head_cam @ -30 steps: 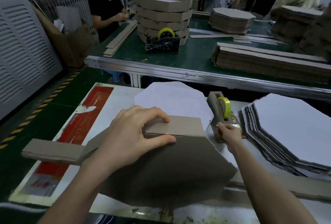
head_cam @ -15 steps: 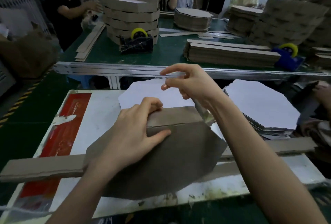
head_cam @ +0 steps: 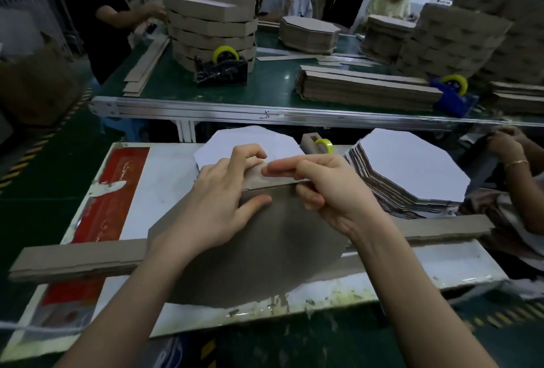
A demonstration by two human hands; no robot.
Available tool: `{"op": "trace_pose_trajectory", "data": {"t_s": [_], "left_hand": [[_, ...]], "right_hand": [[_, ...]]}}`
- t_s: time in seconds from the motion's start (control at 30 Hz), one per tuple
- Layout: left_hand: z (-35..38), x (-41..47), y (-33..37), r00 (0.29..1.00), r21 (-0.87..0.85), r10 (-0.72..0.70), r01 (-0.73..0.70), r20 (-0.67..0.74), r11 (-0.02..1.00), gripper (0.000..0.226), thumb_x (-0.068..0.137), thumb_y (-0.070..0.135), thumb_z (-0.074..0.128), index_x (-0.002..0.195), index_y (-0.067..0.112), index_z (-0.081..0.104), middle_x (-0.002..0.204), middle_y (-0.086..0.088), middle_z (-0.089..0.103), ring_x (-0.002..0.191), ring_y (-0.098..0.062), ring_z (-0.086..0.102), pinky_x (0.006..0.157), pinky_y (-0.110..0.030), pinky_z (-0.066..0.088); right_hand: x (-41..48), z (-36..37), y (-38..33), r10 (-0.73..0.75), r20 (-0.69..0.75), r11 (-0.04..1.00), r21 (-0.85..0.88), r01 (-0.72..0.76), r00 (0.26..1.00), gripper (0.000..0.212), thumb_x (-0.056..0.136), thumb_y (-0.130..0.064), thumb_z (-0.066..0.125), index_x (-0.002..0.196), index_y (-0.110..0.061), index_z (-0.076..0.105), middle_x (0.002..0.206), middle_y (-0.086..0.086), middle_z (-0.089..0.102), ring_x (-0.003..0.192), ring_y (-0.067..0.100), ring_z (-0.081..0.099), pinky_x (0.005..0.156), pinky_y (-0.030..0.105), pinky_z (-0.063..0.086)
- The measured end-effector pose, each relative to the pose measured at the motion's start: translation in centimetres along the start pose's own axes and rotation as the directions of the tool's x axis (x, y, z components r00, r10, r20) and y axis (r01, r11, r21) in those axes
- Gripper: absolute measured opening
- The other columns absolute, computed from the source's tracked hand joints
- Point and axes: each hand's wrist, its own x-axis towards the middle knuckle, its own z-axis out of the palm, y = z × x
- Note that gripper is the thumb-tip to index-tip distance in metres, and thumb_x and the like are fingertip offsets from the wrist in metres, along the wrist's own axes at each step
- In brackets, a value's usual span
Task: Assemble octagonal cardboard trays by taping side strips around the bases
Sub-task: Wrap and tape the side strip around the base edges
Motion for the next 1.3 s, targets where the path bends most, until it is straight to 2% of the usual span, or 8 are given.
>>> {"op": "trace_pose_trajectory", "data": {"t_s": [0.1, 0.27, 0.47, 0.73, 0.97, 1.17, 1.23, 1.3], "left_hand": [[0.1, -0.2, 0.5, 0.999, 0.033, 0.045, -0.044, -0.006, 0.998, 0.058, 0.086, 0.033, 0.071, 0.123, 0.037, 0.027, 0.107, 0.022, 0.04, 0.101, -0.005, 0.04, 0.082, -0.032, 0.032], [0.6, -0.3, 1.6, 0.999, 0.12, 0.046, -0.047, 0.014, 0.992, 0.047, 0.089, 0.037, 0.065, 0.124, 0.04, 0.034, 0.11, 0.009, 0.056, 0.1, -0.007, 0.039, 0.08, -0.03, 0.027], [0.8, -0.5, 2.0, 1.0, 0.199, 0.016, -0.021, 0.027, 0.98, 0.03, 0.09, 0.035, 0.064, 0.118, 0.035, 0.054, 0.124, 0.015, 0.057, 0.113, -0.017, 0.049, 0.093, -0.038, 0.037], [0.8, -0.5, 1.6, 0.999, 0.089, -0.046, 0.045, 0.009, 0.995, 0.032, 0.088, 0.033, 0.066, 0.12, 0.035, 0.063, 0.14, 0.011, 0.052, 0.128, -0.016, 0.044, 0.106, -0.04, 0.032], [0.2, -0.2, 2.2, 0.983, 0.15, -0.098, 0.075, 0.154, 0.986, 0.048, 0.095, 0.038, 0.057, 0.135, 0.054, 0.036, 0.151, 0.013, 0.038, 0.131, -0.017, 0.036, 0.108, -0.037, 0.023], [1.2, 1.2, 4.3, 0.975, 0.166, -0.219, 0.222, -0.038, 0.961, 0.038, 0.086, 0.066, 0.043, 0.117, 0.054, 0.061, 0.134, 0.015, 0.058, 0.124, -0.014, 0.049, 0.103, -0.04, 0.039], [1.4, 1.5, 4.4, 0.969, 0.137, -0.234, 0.242, -0.075, 0.961, 0.04, 0.084, 0.07, 0.045, 0.112, 0.05, 0.067, 0.12, 0.015, 0.066, 0.112, -0.014, 0.055, 0.094, -0.041, 0.045], [1.3, 1.7, 4.3, 0.974, 0.152, -0.224, 0.227, -0.037, 0.962, 0.053, 0.079, 0.075, 0.036, 0.113, 0.049, 0.067, 0.107, 0.017, 0.068, 0.1, -0.014, 0.057, 0.084, -0.041, 0.048]], "right_hand": [[-0.6, -0.1, 0.7, 0.026, 0.006, 0.997, 0.069, -0.026, 1.0, 0.04, 0.092, 0.007, 0.037, 0.085, -0.003, 0.075, 0.097, 0.016, 0.076, 0.031, 0.004, 0.028, 0.034, 0.014, 0.027], [-1.7, -1.3, 1.6, 0.048, 0.026, 0.982, 0.182, -0.052, 0.998, 0.04, 0.09, 0.008, 0.036, 0.083, 0.0, 0.074, 0.095, 0.018, 0.075, 0.031, 0.004, 0.026, 0.034, 0.014, 0.025], [-2.5, -2.7, 2.6, 0.068, 0.089, 0.977, 0.196, -0.084, 0.994, 0.044, 0.089, 0.008, 0.037, 0.075, -0.004, 0.077, 0.097, 0.021, 0.074, 0.03, 0.005, 0.025, 0.034, 0.014, 0.024], [-1.9, -3.7, 3.4, 0.077, 0.14, 0.996, 0.041, -0.083, 0.987, 0.035, 0.084, -0.004, 0.047, 0.083, -0.012, 0.081, 0.102, 0.024, 0.072, 0.033, 0.006, 0.027, 0.037, 0.016, 0.025], [-1.2, -4.1, 3.2, 0.084, 0.193, 0.994, -0.091, -0.067, 0.978, 0.034, 0.07, -0.02, 0.051, 0.085, -0.019, 0.082, 0.113, 0.036, 0.061, 0.032, 0.008, 0.025, 0.039, 0.021, 0.025], [-0.6, -4.1, 3.5, 0.057, 0.184, 0.99, -0.138, -0.032, 0.981, 0.035, 0.068, -0.018, 0.05, 0.08, -0.023, 0.082, 0.088, 0.043, 0.059, 0.032, 0.007, 0.026, 0.038, 0.02, 0.027], [-0.7, -4.1, 3.5, 0.049, 0.193, 0.983, -0.181, -0.013, 0.98, 0.033, 0.069, -0.019, 0.05, 0.078, -0.023, 0.082, 0.068, 0.027, 0.063, 0.034, 0.006, 0.029, 0.039, 0.018, 0.028], [-0.5, -4.2, 3.3, 0.048, 0.218, 0.975, -0.221, 0.001, 0.975, 0.03, 0.069, -0.021, 0.051, 0.069, -0.024, 0.08, 0.067, -0.004, 0.072, 0.036, 0.004, 0.035, 0.04, 0.014, 0.029]]}}
